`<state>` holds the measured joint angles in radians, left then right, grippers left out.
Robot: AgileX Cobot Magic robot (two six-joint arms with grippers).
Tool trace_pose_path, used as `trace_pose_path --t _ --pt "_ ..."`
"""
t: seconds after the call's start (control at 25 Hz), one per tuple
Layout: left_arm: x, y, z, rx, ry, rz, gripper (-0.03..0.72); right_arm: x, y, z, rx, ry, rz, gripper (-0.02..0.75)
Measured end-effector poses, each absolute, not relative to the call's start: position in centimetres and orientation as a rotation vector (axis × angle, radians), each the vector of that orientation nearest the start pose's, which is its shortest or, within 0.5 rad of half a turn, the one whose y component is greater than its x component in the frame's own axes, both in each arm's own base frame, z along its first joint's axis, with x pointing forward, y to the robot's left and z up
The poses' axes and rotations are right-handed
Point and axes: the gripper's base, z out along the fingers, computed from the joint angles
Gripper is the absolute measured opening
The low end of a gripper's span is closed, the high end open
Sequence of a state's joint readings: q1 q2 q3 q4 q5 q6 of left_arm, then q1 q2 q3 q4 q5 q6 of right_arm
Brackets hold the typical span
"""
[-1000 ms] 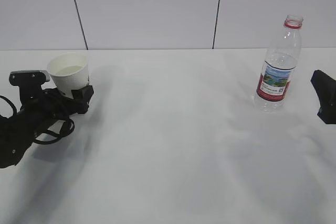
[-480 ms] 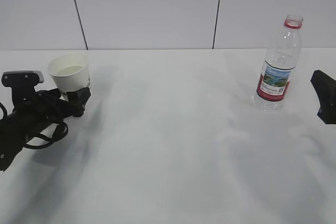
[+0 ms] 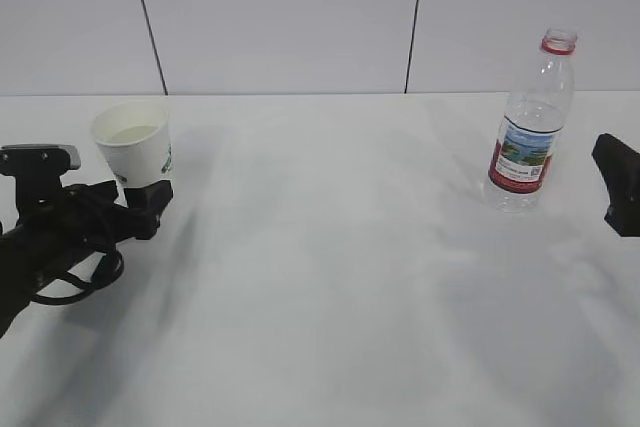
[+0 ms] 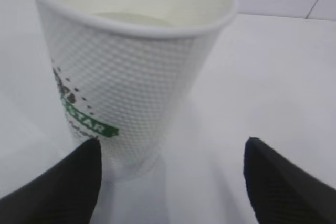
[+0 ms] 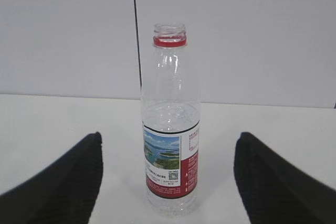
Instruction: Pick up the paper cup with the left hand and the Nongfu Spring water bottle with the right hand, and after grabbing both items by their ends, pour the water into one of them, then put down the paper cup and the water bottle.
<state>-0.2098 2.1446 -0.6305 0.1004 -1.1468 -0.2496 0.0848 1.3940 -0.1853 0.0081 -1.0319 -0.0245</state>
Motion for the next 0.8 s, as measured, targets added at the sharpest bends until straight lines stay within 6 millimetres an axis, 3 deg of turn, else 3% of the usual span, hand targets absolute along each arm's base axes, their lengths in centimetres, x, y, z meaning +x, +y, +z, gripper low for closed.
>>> trace_pose_path --t 0.44,0.8 --pt "30.3 -9.5 7.5 0.136 1.882 -0.423 0.597 20.7 1.7 18.3 -0.082 1.659 0.043 0.585" --pt "28.2 -8.8 10.7 0.132 1.827 -0.427 0.593 21.8 1.9 18.9 -0.096 1.675 0.048 0.586"
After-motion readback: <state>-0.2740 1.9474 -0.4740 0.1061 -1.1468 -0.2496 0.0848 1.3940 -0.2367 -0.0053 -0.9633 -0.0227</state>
